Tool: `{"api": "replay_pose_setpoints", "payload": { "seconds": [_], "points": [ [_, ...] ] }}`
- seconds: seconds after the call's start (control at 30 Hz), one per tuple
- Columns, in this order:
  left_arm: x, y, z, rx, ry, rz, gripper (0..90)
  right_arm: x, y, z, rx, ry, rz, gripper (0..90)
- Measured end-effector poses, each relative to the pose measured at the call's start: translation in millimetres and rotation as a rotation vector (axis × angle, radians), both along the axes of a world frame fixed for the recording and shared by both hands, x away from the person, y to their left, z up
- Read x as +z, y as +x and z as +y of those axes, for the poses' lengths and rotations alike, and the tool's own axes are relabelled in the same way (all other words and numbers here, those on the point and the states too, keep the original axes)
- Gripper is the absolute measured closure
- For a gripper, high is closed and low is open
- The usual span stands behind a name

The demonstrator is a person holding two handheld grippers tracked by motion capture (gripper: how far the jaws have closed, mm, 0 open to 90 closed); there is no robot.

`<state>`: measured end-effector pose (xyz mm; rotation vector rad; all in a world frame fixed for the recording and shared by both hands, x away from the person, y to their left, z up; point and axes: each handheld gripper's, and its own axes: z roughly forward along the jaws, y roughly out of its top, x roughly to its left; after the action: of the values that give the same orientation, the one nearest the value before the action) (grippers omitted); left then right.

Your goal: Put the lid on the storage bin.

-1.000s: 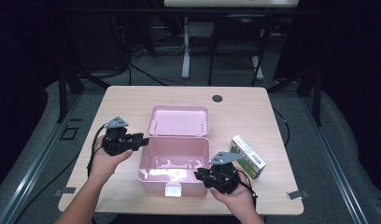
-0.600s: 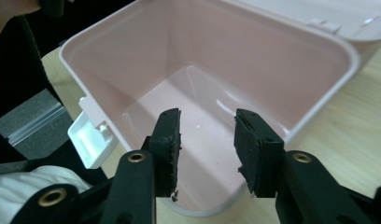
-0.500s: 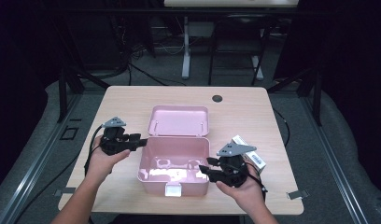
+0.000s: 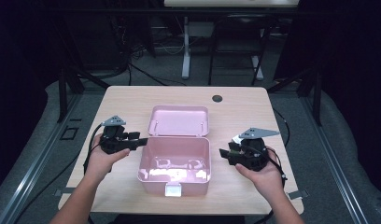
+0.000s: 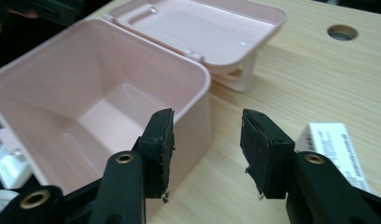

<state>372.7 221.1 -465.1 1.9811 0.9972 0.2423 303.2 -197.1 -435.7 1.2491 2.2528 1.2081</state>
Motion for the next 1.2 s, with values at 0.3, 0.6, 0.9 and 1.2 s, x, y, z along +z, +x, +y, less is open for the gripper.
{"api": "replay_pose_setpoints", "payload": {
  "seconds": [0.3,0.6,0.9,1.2],
  "points": [
    [5.5,-2.6,4.3,-0.003,-0.001,-0.028,48.9,-14.0,25.1,-22.7,-0.061,-0.048,0.045,53.6],
    [4.1,0.3,8.1,0.010,0.018,-0.001,47.7,-14.3,40.0,-38.4,-0.084,-0.109,0.073,50.7],
    [2.3,-0.4,5.1,0.023,0.063,-0.041,45.7,-9.4,54.5,-43.6,-0.093,-0.187,0.124,46.5],
    [6.8,-2.1,6.9,0.007,0.045,-0.004,44.1,-11.0,67.9,-45.5,-0.100,-0.273,0.196,41.3]
  ]
}}
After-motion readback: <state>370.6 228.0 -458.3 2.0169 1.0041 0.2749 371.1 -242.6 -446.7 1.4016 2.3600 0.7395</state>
